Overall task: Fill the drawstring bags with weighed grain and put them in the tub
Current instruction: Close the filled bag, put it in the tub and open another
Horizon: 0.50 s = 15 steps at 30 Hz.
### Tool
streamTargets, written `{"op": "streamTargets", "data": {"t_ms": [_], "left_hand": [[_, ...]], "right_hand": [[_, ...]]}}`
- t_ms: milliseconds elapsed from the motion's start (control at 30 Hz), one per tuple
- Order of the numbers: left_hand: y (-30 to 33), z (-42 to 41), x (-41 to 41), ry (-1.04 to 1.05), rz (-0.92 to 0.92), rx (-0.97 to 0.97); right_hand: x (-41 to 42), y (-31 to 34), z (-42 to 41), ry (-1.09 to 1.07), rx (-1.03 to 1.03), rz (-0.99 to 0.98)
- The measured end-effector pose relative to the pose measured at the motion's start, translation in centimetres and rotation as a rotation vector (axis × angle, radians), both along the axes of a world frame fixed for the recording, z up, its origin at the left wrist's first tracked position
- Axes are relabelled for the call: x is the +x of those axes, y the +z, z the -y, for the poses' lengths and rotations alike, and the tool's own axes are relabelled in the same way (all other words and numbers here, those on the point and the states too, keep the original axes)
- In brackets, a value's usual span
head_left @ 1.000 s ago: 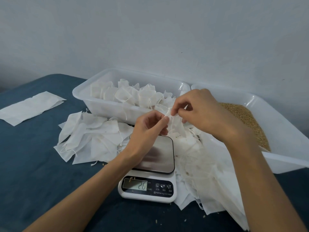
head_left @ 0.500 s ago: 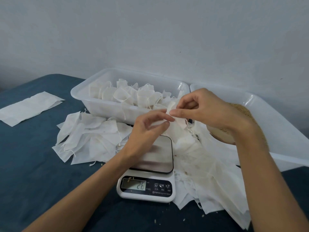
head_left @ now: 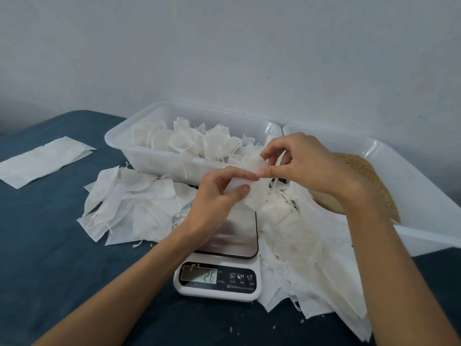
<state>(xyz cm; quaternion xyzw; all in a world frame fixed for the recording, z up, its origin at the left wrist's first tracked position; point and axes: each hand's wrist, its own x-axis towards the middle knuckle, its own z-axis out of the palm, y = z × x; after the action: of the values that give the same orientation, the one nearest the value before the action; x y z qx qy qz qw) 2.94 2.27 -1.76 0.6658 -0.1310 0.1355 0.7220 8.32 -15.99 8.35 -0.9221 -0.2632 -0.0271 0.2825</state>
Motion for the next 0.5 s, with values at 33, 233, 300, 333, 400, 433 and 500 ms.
{"op": "streamTargets", "data": {"t_ms": [33,233,300,333,400,433,500], "left_hand": [[-0.05,-0.03,0.04,-0.001,-0.001,0.008],[-0.01,0.08,-0.01,-0.026,-0.018,-0.021],[0.05,0.14,-0.05,-0.033,-0.021,-0.030],[0.06,0.14,-0.06,-0.032,-0.023,-0.040],[0.00,0.13,0.01,-0.026,-0.032,-0.070],[-0.03,0.09,0.06,-0.025,-0.040,-0.083],[-0.02,0.00,0.08,-0.035,-0.047,-0.089]], "right_hand": [[0.09,-0.08,-0.02,-0.009,0.000,0.005],[0.13,0.03,0.08,0.038,0.063,-0.002],[0.15,0.08,0.01,0.025,0.123,-0.014],[0.13,0.09,0.01,0.017,0.136,-0.009],[0.10,0.11,0.13,0.008,0.138,0.020],[0.09,0.18,0.22,0.003,0.128,0.033],[0.08,0.32,0.37,-0.014,0.114,0.028]]}}
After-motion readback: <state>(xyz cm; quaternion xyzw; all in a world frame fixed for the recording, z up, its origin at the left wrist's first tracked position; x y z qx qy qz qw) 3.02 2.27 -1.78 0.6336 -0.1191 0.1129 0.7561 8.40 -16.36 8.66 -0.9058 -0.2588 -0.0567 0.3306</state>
